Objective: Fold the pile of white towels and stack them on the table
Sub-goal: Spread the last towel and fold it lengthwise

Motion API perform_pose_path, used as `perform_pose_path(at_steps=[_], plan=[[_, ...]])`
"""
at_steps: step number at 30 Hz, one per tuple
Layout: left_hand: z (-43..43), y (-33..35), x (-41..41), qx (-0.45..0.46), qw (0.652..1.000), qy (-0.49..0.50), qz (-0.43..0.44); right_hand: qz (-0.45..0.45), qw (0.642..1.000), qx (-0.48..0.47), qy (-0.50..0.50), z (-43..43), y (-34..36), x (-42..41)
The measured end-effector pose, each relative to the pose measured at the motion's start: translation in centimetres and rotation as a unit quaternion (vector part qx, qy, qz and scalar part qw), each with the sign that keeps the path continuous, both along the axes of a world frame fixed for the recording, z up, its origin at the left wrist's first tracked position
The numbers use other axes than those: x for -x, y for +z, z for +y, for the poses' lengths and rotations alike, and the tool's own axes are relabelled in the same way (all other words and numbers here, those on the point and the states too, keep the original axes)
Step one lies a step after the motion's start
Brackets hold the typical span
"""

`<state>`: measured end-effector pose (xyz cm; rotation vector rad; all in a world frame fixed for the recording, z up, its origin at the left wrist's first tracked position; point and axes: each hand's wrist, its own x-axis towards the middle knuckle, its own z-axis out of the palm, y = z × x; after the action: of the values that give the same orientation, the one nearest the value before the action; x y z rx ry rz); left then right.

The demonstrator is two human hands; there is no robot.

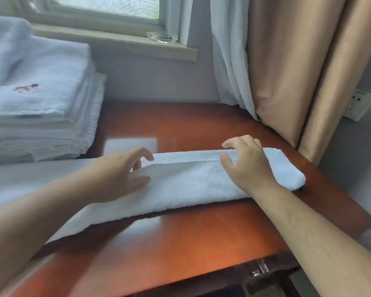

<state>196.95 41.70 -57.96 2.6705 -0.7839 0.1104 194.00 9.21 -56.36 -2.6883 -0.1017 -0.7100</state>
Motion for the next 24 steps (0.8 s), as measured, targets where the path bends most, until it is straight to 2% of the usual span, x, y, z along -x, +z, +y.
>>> perform_pose_path(at_steps=[2, 5, 8, 12, 15, 18, 21, 24], plan=[[4.0, 0.2, 2.2, 0.052, 0.997, 0.044, 0.02, 0.03, 0.992, -0.014, 0.119, 6.1, -0.4, 0.8], [10.6, 0.4, 5.6, 0.077, 0.986, 0.148, 0.03, 0.077, 0.962, 0.032, 0.259, 15.3, -1.1, 2.2], [17.0, 0.7, 9.5, 0.084, 0.971, 0.216, 0.053, 0.099, 0.936, 0.092, 0.324, 22.4, -1.3, 3.1], [21.4, 0.7, 14.4, 0.113, 0.967, 0.202, 0.102, 0.113, 0.904, 0.143, 0.388, 27.0, -1.0, 3.6], [22.0, 0.5, 16.1, 0.119, 0.973, 0.164, 0.112, 0.109, 0.893, 0.167, 0.403, 28.4, -0.8, 3.9], [22.0, 0.0, 16.4, 0.139, 0.972, 0.144, 0.12, 0.077, 0.887, 0.125, 0.438, 29.0, -0.6, 4.1], [22.4, 0.1, 16.0, 0.183, 0.964, 0.143, 0.129, 0.102, 0.906, 0.05, 0.409, 29.6, -0.2, 3.9], [23.2, 0.6, 15.4, 0.2, 0.953, 0.144, 0.174, 0.14, 0.922, 0.055, 0.356, 30.3, 0.5, 2.6]])
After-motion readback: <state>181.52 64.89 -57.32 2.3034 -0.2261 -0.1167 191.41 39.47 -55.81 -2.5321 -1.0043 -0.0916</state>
